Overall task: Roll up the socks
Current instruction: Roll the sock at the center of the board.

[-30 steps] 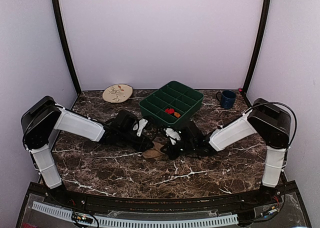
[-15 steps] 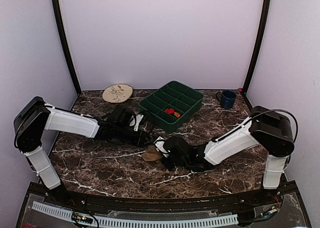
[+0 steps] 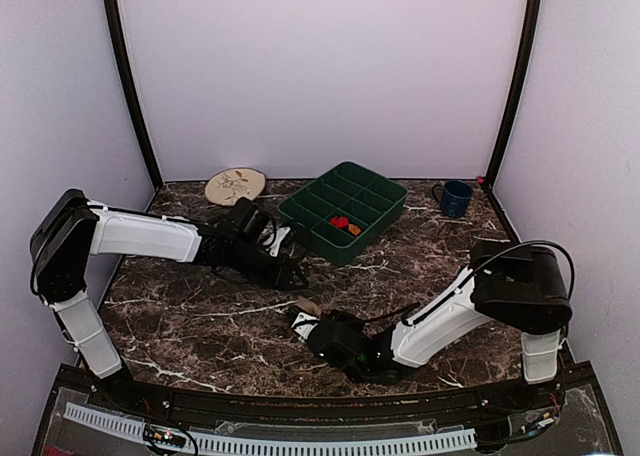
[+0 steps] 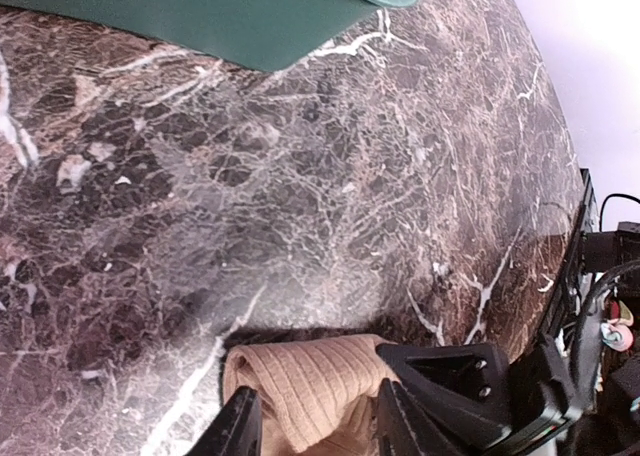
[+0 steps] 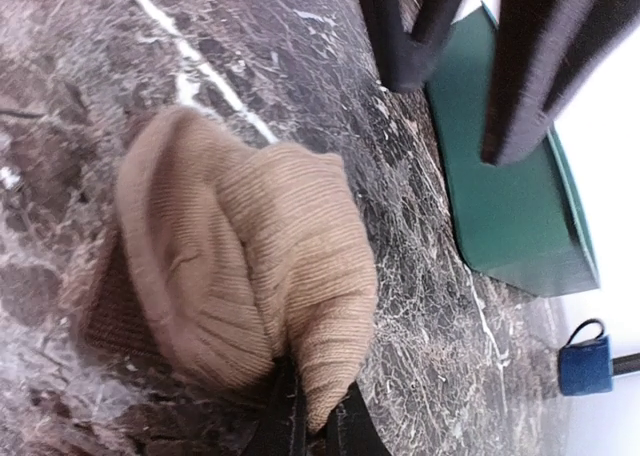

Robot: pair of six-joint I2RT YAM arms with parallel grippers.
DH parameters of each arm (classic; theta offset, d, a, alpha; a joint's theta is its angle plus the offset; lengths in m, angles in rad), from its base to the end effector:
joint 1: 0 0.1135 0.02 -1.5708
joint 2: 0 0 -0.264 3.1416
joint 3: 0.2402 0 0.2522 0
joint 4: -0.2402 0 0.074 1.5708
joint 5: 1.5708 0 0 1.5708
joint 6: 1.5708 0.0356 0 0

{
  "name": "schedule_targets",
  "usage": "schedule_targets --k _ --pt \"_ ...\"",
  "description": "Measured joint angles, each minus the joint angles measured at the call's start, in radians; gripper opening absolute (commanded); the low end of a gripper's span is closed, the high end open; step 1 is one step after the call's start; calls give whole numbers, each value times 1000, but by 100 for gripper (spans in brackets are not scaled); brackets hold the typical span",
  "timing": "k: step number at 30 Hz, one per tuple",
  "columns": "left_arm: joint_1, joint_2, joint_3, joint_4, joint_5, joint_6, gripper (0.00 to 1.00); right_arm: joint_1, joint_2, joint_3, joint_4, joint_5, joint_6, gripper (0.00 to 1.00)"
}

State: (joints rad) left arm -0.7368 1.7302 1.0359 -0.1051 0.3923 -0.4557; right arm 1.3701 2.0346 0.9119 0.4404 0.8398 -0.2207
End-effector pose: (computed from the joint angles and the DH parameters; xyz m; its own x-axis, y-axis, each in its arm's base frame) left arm 0.2597 -0.2540 0.1869 -0.8369 0.2102 -0.5054 0.5011 0.6657 -0.5529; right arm 0.1006 0.3614 0.0932 -0.0047 -0.7560 -0.6545 -0.5535 0.5471 -0.6280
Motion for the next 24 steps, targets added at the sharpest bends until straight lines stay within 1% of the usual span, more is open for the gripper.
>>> schedule_targets --k 8,9,11,14,17,20,24 --pt "1 10 65 -124 68 16 41 57 53 37 34 120 -140 0" --pt "1 11 81 -185 93 28 41 77 76 67 33 156 -190 0" --pt "1 11 82 -203 93 35 41 80 79 75 16 162 -190 0" --pt "1 6 79 -262 68 48 41 90 101 141 -75 179 -175 0" --pt "1 -25 44 -280 22 37 37 98 105 182 -166 178 -130 0" --pt "1 -87 -29 -267 -11 -2 36 100 105 218 -254 179 -74 0" --pt "4 -155 -132 -201 -6 -75 36 100 116 276 -341 188 -29 0"
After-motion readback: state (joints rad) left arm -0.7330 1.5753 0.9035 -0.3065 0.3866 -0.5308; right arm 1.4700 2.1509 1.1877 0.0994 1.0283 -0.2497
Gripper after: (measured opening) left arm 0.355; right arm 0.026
